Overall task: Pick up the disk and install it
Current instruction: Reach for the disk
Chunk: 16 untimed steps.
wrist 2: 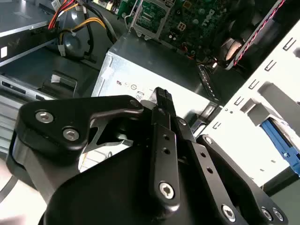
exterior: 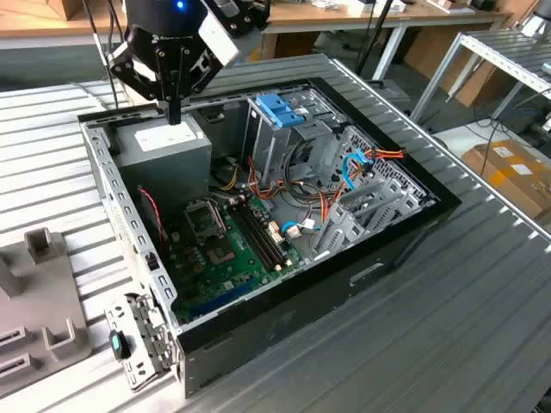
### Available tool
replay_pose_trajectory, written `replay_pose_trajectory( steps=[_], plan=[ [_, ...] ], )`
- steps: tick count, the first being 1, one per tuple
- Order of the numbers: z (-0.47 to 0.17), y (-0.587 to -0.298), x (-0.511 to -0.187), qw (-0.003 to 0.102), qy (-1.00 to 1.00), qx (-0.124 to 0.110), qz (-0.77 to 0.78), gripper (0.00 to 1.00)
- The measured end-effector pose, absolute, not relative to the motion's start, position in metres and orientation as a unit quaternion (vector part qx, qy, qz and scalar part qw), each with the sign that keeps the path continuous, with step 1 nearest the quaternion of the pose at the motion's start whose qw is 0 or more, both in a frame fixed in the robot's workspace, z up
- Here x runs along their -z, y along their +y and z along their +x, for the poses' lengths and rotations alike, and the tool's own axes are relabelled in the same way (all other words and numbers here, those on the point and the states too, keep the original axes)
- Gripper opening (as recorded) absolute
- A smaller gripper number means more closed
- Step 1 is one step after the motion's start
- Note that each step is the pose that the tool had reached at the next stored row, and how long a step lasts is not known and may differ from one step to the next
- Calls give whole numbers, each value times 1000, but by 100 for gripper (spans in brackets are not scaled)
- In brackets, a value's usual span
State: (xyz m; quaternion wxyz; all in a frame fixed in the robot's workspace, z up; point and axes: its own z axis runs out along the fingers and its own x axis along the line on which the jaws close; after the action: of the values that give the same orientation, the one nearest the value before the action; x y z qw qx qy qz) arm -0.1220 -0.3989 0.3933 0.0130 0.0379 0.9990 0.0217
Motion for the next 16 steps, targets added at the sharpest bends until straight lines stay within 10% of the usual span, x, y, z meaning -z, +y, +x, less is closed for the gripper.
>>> replay_pose_trajectory(
  steps=[16],
  plan=[
    [-127, -399, -393, 13, 999, -22, 38, 11]
  ],
)
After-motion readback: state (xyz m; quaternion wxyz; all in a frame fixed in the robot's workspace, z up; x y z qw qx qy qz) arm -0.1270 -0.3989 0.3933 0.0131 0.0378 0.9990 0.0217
